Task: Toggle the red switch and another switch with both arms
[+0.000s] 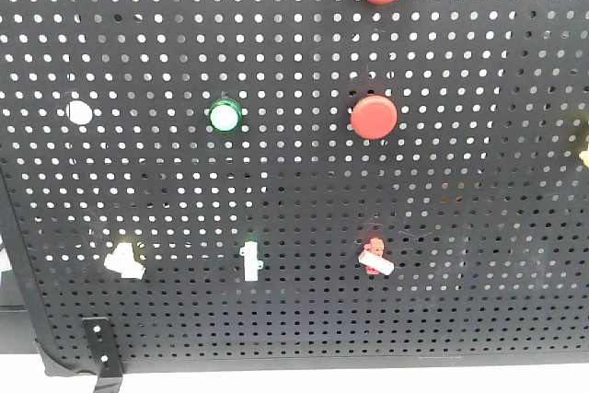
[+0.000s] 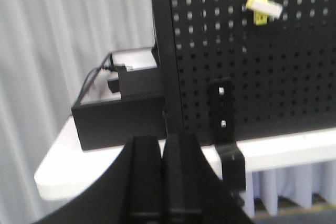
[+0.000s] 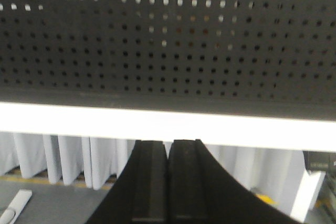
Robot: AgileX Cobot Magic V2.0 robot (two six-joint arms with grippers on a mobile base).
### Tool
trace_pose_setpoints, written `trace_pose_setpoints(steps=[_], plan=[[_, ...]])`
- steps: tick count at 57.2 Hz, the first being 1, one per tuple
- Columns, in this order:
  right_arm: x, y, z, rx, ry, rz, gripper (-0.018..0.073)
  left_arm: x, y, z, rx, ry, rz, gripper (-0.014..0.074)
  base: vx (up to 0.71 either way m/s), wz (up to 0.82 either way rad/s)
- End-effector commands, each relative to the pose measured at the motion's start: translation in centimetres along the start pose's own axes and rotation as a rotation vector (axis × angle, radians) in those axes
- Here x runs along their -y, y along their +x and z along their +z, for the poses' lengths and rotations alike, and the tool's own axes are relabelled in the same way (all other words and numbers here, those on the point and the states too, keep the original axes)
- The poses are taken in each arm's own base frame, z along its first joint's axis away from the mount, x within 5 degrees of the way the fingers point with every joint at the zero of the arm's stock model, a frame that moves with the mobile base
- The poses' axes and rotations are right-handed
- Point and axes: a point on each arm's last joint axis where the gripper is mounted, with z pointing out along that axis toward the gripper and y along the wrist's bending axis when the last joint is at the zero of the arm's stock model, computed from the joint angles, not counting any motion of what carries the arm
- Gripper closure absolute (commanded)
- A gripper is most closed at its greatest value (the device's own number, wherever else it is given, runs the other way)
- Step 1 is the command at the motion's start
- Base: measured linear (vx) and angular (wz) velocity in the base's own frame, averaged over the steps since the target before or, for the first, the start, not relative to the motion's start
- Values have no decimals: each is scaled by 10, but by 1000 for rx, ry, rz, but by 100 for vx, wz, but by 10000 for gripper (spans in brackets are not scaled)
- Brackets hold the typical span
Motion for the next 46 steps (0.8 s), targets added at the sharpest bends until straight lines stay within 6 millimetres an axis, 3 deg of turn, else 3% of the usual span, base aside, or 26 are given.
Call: trace_pose_setpoints(steps=[1, 6, 11, 20, 29, 36, 46], plan=[[1, -13, -2, 165, 9, -11, 566, -1, -9, -2, 152, -20, -6, 594, 0, 0], [1, -26, -5, 283, 13, -10, 566, -3, -25, -5, 273, -35, -10, 594, 0, 0], [3, -57, -15, 440, 18, 1, 566, -6, -51, -12, 417, -51, -11, 594, 0, 0], [7, -119, -32, 516, 27, -2, 566, -14, -128, -37, 613, -59, -28, 594, 0, 0], [11, -171, -24, 502, 44, -71, 566, -19, -186, -38, 571, -53, -15, 594, 0, 0], [12, -186, 1, 432, 45, -109, 566, -20, -198, -14, 457, -42, -17, 594, 0, 0], [11, -177, 39, 286, 23, -49, 566, -19, -190, 21, 327, -30, -16, 594, 0, 0]])
